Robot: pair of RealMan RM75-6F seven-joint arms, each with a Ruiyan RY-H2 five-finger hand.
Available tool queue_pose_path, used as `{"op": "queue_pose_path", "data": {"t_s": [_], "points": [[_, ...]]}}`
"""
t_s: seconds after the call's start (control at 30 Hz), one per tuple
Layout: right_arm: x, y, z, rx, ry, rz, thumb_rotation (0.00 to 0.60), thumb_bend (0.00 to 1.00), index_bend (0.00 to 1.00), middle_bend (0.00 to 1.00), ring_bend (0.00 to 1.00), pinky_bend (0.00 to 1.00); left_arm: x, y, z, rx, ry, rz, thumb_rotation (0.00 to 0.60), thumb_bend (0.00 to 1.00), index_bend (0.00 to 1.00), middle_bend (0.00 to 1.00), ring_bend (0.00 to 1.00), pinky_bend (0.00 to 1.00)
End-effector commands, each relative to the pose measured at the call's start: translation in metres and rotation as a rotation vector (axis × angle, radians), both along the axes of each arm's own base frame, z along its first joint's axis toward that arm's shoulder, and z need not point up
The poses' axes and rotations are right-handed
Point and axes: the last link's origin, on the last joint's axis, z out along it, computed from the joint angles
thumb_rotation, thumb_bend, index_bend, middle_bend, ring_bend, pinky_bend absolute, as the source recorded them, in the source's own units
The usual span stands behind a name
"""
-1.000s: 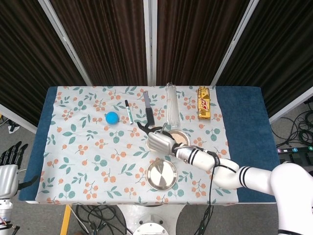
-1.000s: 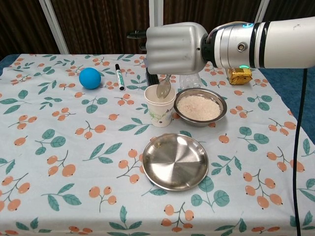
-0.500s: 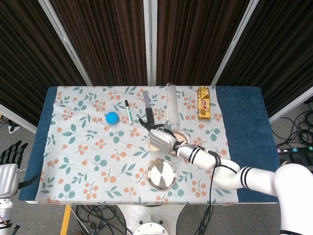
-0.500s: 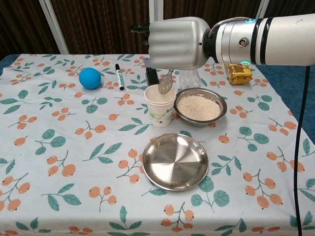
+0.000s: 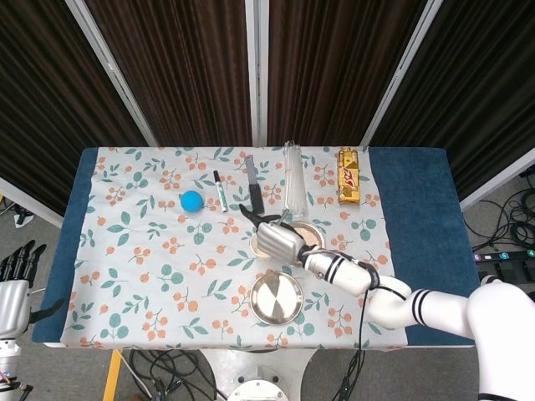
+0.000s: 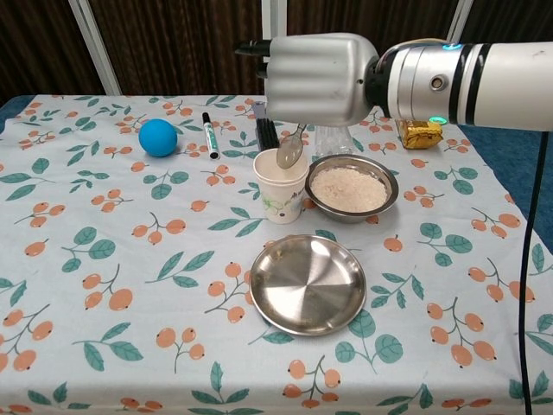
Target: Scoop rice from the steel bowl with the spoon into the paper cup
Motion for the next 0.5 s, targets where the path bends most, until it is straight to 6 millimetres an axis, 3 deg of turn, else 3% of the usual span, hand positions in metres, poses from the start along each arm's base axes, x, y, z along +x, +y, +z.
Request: {"op": "queue_pose_path", "data": {"t_s": [0.03, 0.27, 0.37, 0.5], "points": [[-0.013, 0.002, 0.024, 0.012, -0.141, -0.112, 0.600, 0.38, 0.63, 0.58, 0.27, 0.00, 0.002, 0.001, 0.000, 0.001, 0.003, -0.008, 0.600, 0.05, 0.13, 0.13, 0.08, 0.12], [-0.031, 0.028, 0.049, 0.137, -0.425, -0.303, 0.600, 0.35, 0.63, 0.58, 0.26, 0.00, 0.007, 0.002, 0.001, 0.001, 0.007, -0.023, 0.600, 0.05, 0.13, 0.13, 0.08, 0.12], [-0.040, 0.046, 0.042, 0.245, -0.491, -0.392, 0.600, 0.35, 0.63, 0.58, 0.25, 0.00, 0.009, 0.002, 0.000, 0.000, 0.008, -0.028, 0.600, 0.05, 0.13, 0.13, 0.08, 0.12], [-0.048, 0.068, 0.014, 0.386, -0.512, -0.474, 0.600, 0.34, 0.62, 0.58, 0.23, 0.00, 0.010, 0.000, 0.000, 0.003, 0.005, -0.032, 0.600, 0.05, 0.13, 0.13, 0.08, 0.12]]}}
